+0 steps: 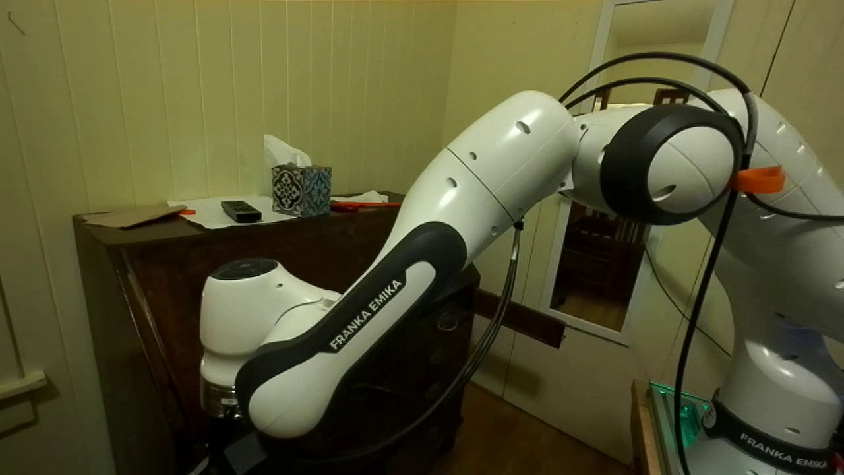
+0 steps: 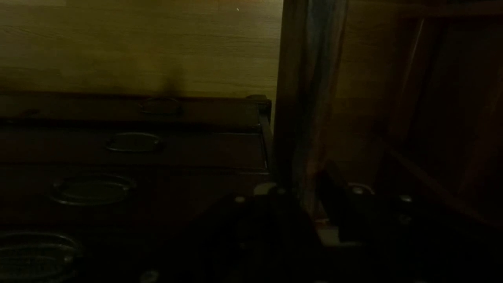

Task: Push the drawer closed

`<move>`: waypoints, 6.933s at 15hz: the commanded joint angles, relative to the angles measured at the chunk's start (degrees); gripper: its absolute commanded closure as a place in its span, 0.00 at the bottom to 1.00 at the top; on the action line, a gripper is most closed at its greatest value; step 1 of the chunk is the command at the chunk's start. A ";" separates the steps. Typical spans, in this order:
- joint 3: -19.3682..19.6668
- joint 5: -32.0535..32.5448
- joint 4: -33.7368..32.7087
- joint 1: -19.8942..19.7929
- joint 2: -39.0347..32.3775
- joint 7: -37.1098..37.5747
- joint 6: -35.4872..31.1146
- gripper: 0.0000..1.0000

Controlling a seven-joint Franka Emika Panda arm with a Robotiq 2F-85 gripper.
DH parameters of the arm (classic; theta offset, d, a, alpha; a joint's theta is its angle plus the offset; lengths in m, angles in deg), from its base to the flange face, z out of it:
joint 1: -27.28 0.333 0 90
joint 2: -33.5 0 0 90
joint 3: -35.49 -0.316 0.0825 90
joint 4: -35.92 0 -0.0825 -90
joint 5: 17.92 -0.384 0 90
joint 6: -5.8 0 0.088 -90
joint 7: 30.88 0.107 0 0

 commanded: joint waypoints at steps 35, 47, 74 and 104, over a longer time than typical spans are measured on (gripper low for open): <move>-3.96 0.95 14.66 6.18 9.62 12.39 2.18 0.68; -2.27 4.90 16.93 5.31 8.51 7.43 -4.63 1.00; 2.34 4.41 17.01 4.70 4.93 8.12 -18.18 1.00; 4.82 1.29 -13.61 -3.90 -14.95 -2.68 -23.37 1.00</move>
